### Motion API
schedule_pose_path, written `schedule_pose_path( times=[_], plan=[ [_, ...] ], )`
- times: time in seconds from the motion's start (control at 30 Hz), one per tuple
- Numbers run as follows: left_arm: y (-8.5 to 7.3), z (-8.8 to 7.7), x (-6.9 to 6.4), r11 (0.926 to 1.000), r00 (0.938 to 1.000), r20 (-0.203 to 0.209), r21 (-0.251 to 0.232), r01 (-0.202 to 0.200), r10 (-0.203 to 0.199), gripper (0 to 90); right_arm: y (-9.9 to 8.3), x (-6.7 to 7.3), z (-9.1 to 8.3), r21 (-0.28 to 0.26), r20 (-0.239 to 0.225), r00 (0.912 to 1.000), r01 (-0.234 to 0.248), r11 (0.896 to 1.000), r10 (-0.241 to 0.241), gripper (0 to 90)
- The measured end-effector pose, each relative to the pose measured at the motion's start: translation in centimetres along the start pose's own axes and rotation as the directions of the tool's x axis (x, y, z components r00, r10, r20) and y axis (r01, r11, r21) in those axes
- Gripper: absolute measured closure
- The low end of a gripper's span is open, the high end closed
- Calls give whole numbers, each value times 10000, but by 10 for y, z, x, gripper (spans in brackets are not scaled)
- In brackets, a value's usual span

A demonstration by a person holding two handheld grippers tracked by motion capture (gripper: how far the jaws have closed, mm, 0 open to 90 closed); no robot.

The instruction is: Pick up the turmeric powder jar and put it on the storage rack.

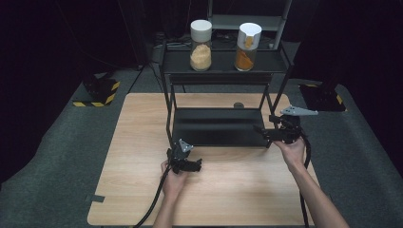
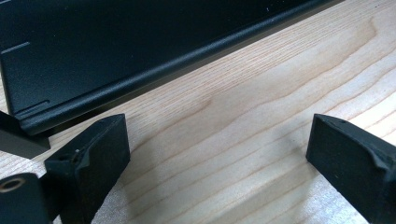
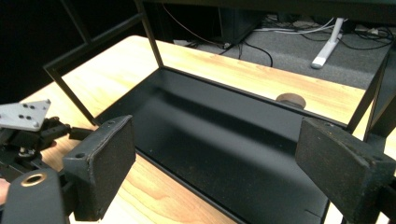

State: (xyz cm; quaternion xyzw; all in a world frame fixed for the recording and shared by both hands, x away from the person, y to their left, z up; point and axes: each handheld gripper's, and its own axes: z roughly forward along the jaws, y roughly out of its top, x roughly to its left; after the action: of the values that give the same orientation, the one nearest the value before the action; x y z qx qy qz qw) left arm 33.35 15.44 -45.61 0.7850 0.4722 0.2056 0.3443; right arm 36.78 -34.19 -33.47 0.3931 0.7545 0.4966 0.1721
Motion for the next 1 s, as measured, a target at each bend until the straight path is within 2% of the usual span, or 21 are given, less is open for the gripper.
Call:
schedule_pose_path(
  times=[0.2, 0.37, 0.83, 1.0],
  plan=[
    [0, 0, 0, 10000, 10000, -2, 0, -3, 3, 62, -7, 2, 5, 135, 106, 9999, -11, 9999, 10, 119],
    [0, 0, 0, 10000, 10000, -6, 13, -19, 19, 63, -12, 7, 10, 321, 174, 9996, 194, 9993, -199, 119],
    [0, 0, 0, 10000, 10000, -3, 5, -9, 9, 62, -23, 13, 24, 706, 322, 9986, 395, 9967, -418, 120],
    [0, 0, 0, 10000, 10000, -2, 3, -5, 5, 63, -31, 12, 29, 757, 245, 9991, 332, 9966, -351, 120]
  ],
)
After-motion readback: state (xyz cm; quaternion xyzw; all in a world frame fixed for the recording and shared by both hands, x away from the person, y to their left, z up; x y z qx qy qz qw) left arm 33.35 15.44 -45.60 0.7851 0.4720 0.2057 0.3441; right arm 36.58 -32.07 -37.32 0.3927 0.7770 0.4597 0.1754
